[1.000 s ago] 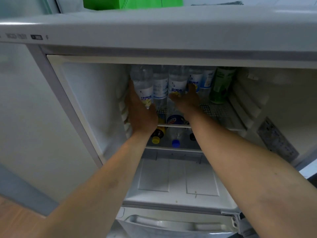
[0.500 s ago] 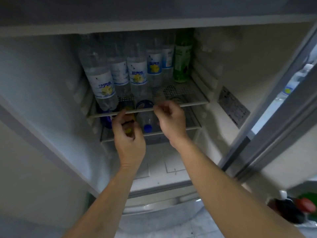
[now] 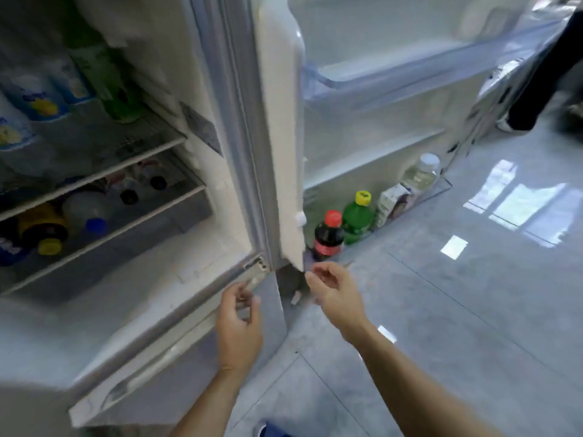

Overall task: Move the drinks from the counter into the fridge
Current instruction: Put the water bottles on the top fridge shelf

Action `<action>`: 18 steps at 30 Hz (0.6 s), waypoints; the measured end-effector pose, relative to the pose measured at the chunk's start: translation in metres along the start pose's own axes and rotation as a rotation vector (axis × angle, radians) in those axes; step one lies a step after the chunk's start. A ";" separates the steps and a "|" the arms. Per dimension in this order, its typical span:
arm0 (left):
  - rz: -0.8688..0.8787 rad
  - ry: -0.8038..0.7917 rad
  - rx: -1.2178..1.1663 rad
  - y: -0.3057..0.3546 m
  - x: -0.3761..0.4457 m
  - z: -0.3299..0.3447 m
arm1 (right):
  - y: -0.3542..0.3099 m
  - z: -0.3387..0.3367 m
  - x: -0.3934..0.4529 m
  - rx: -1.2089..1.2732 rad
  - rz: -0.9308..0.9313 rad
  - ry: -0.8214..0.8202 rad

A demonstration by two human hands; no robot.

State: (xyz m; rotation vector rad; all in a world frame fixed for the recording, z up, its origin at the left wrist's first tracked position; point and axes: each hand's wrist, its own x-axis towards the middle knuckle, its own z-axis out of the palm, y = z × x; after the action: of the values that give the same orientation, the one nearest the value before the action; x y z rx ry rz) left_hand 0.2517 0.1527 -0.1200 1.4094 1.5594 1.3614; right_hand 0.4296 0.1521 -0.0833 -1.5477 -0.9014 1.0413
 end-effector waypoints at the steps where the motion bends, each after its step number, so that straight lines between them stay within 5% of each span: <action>1: -0.054 -0.112 0.059 -0.011 -0.018 0.011 | 0.015 -0.029 -0.008 -0.001 0.051 0.060; 5: -0.438 -0.662 0.276 -0.060 -0.091 0.034 | 0.079 -0.133 -0.058 0.083 0.333 0.242; 7: -0.593 -0.808 0.428 -0.085 -0.124 0.031 | 0.111 -0.177 -0.093 0.127 0.451 0.330; 11: -0.648 -0.890 0.719 -0.110 -0.163 0.005 | 0.171 -0.238 -0.171 0.219 0.641 0.502; 18: -0.670 -0.891 0.783 -0.114 -0.160 -0.003 | 0.249 -0.268 -0.288 0.282 0.943 0.758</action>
State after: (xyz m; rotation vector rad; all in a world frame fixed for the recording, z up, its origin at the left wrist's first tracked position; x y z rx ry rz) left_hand 0.2513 0.0107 -0.2561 1.3781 1.6856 -0.3203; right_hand 0.5910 -0.2520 -0.2480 -1.9222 0.5400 0.9886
